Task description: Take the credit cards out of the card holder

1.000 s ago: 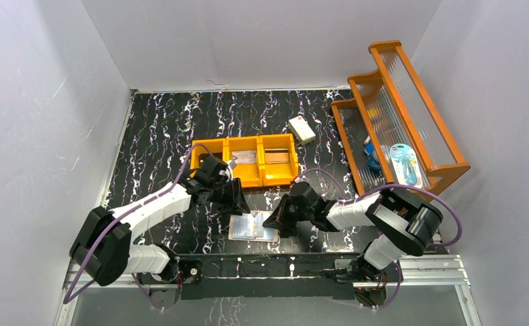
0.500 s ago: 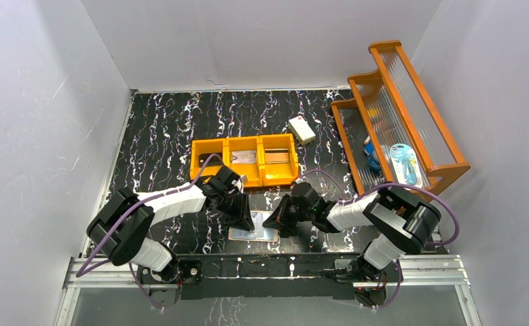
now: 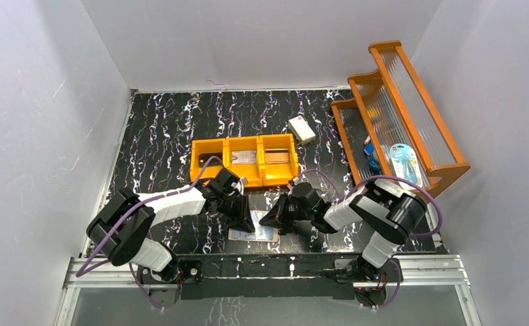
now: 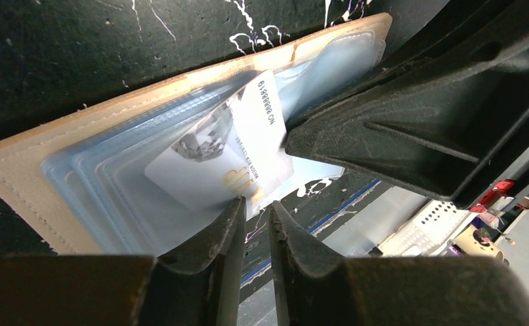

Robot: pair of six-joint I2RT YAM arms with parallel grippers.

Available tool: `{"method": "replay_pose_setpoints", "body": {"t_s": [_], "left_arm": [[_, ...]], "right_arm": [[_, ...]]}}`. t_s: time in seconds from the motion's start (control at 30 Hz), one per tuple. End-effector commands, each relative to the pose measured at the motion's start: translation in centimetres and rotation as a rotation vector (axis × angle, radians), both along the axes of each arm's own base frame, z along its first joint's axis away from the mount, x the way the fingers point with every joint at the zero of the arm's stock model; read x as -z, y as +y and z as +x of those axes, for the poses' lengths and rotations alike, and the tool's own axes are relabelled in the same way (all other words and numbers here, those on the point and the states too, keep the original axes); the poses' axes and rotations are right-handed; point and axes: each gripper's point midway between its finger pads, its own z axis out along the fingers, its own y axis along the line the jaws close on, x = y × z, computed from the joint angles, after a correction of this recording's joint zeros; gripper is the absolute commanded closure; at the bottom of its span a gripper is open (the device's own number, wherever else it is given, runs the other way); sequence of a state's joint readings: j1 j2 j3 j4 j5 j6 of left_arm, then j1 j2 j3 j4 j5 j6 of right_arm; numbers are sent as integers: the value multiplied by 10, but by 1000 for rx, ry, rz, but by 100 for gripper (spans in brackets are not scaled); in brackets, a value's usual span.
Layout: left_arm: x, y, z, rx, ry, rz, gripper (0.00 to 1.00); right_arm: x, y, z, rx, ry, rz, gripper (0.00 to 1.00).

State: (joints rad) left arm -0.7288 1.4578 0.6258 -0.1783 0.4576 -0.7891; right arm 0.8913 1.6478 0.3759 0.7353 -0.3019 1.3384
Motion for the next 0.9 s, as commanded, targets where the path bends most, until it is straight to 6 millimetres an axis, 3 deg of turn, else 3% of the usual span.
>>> {"method": "replay_pose_setpoints", "body": {"t_s": [0.0, 0.1, 0.4, 0.53, 0.8, 0.87], "left_arm": [[34, 38, -19, -8, 32, 188, 80], [25, 35, -13, -24, 2, 175, 78], [-19, 30, 17, -65, -152, 157, 61], [-13, 34, 15, -68, -142, 186, 60], [0, 27, 8, -48, -99, 140, 68], [11, 31, 2, -45, -64, 171, 71]], "right_arm": [[-3, 6, -3, -14, -3, 31, 93], [5, -3, -4, 6, 3, -16, 100], [5, -13, -1, 28, -20, -80, 100], [0, -10, -1, 10, -39, -68, 99], [-15, 3, 1, -61, -98, -24, 74], [-15, 7, 0, -81, -97, -18, 70]]}}
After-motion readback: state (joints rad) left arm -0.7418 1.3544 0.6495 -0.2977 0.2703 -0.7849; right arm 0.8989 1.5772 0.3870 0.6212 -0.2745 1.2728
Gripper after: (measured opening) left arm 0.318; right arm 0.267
